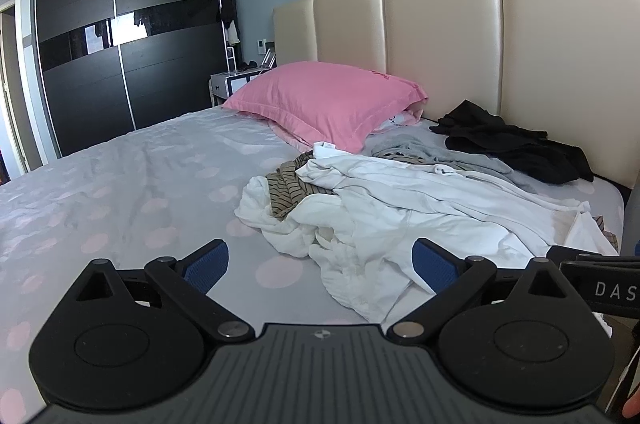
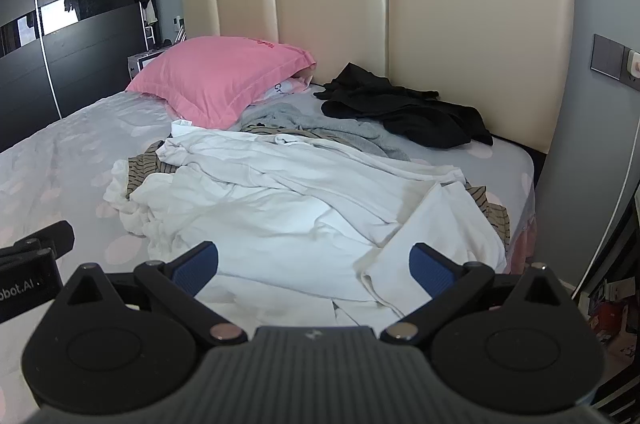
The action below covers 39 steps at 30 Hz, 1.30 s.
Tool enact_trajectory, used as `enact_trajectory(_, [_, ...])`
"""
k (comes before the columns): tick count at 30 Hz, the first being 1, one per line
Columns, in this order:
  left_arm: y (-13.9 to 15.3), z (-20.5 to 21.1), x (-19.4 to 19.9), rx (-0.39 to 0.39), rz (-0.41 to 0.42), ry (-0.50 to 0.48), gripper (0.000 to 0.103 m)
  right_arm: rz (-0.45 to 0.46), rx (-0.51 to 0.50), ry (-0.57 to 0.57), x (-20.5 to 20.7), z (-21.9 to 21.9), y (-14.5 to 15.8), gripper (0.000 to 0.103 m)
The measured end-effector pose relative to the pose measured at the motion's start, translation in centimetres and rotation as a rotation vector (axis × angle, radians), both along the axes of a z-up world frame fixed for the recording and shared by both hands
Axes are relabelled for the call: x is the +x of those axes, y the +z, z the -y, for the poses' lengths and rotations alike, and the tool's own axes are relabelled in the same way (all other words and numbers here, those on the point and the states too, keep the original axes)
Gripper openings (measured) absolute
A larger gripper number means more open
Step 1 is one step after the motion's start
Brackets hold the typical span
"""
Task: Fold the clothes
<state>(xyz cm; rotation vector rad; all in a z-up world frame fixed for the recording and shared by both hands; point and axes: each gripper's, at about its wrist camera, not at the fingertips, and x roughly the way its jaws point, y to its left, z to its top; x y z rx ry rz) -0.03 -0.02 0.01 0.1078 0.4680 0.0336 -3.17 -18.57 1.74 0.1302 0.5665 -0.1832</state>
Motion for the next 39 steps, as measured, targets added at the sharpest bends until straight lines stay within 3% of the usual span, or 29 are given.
enact_trajectory(4, [0.13, 0.08, -0.18, 0.0, 0.015, 0.035, 0.1, -0.001, -0.003, -0.001, 0.15, 0.19, -0.07, 0.102])
enact_trajectory(8, [-0.11, -0.41, 0.24, -0.028, -0.007, 0.017, 0.1, -0.003, -0.007, -0.001, 0.28, 0.29, -0.06, 0.102])
enact_trajectory(39, [-0.6, -0.2, 0.07, -0.025, -0.05, 0.026, 0.1, 0.008, -0.036, 0.015, -0.1, -0.62, -0.14, 0.102])
